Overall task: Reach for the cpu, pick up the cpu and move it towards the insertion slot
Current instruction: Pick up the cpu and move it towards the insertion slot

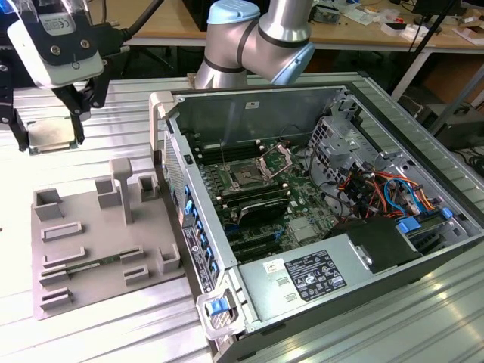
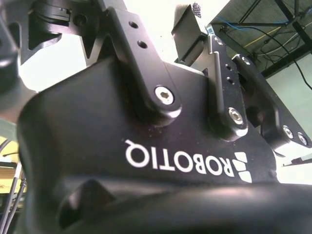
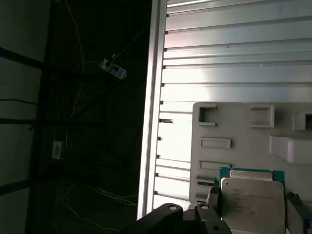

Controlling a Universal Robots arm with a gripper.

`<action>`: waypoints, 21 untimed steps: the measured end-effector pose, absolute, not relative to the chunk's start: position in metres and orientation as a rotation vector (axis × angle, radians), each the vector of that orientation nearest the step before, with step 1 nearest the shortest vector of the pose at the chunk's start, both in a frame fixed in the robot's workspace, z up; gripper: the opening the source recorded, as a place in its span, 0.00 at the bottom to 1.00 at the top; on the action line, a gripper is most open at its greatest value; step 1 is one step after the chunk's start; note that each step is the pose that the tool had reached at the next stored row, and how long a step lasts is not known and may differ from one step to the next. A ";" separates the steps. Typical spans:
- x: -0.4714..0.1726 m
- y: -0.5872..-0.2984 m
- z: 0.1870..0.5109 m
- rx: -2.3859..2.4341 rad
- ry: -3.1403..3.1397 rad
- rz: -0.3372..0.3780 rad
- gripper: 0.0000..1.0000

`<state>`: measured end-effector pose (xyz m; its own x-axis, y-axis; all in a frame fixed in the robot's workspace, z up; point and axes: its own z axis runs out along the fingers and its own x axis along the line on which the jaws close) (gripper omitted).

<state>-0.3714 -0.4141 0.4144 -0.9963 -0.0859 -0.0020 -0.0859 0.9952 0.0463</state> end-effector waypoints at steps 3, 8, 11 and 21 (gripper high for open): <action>-0.370 -0.414 0.414 -0.135 3.138 0.073 0.55; -0.365 -0.414 0.411 -0.135 3.138 0.073 0.55; -0.363 -0.414 0.410 -0.135 3.138 0.073 0.55; -0.350 -0.414 0.405 -0.135 3.138 0.072 0.55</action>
